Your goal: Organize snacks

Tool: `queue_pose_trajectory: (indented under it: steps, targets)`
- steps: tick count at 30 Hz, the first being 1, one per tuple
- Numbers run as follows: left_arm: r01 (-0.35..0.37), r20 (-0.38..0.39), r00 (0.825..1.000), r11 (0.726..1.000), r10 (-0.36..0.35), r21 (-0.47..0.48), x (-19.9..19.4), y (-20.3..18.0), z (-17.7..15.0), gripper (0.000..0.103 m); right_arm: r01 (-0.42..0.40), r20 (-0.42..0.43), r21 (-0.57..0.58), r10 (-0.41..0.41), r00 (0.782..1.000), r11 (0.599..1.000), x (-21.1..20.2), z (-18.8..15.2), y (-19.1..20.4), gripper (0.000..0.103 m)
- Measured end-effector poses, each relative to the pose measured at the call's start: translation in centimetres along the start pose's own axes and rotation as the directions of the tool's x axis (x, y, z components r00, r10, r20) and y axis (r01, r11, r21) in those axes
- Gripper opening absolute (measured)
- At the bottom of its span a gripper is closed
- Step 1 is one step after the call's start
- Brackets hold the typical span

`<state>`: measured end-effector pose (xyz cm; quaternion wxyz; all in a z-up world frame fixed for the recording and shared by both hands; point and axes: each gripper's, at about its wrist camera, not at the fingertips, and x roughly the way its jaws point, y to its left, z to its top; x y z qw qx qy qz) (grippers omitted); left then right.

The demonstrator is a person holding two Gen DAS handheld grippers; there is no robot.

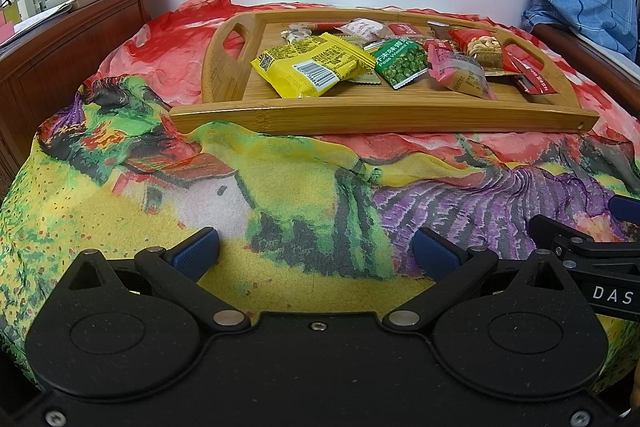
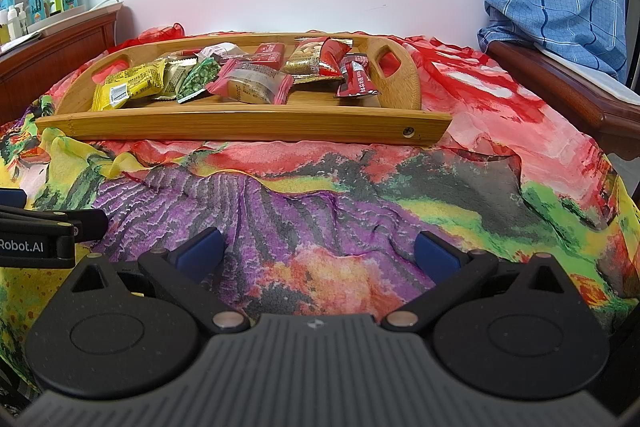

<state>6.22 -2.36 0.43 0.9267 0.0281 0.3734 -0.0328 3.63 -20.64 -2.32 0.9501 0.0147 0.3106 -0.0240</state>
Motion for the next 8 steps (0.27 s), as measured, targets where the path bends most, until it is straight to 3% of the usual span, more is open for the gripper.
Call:
queue_pose_trajectory:
  steps: [8]
  targets:
    - [0.001,-0.001,1.000,1.000,-0.001,0.000,-0.01,0.05,0.01,0.103,-0.002,-0.003,0.000,0.002,1.000,1.000,0.01,0.03,-0.01,0.103]
